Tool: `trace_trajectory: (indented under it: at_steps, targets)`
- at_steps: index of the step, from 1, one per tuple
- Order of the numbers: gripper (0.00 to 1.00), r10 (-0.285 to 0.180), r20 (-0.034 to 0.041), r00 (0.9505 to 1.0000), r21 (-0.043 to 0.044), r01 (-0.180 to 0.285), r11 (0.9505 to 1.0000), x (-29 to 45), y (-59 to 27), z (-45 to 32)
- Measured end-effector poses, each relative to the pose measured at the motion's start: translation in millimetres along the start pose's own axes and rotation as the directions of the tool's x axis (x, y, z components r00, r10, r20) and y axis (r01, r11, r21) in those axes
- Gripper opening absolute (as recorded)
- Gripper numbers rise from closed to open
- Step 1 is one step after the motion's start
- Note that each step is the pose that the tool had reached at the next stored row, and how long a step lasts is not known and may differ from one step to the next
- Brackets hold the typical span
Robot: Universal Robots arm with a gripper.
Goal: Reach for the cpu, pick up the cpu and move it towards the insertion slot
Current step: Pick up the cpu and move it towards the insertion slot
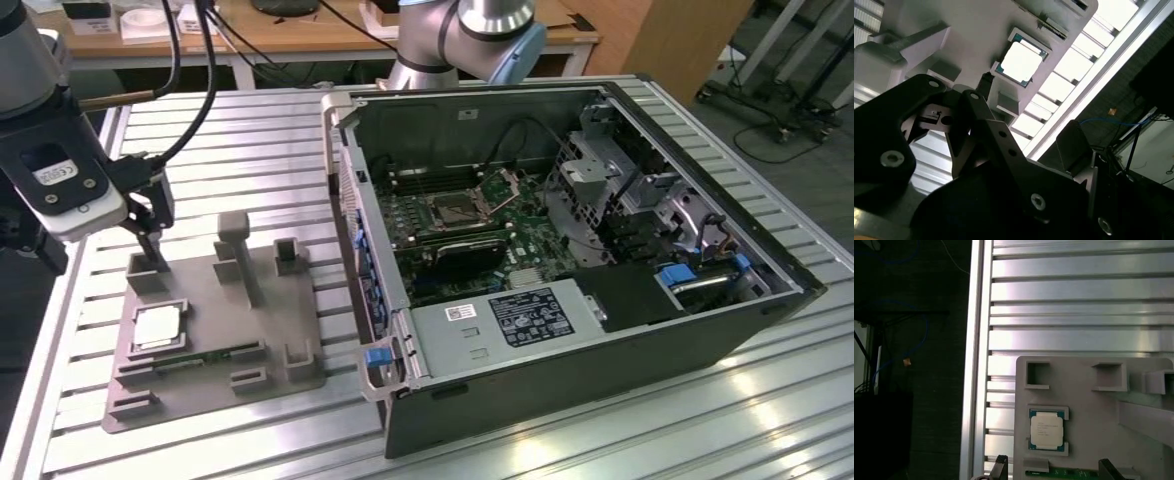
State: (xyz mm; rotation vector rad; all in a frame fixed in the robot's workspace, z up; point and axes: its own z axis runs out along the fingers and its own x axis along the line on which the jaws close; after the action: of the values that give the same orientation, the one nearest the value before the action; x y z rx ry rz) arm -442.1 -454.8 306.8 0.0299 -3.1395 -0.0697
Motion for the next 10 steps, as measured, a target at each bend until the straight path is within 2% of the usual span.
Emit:
trace_trajectory:
  at_steps: [10]
  targets:
    - [0.78,0.000,0.0000,1.0000,0.0000,0.000,1.0000,0.0,-0.2,4.5]
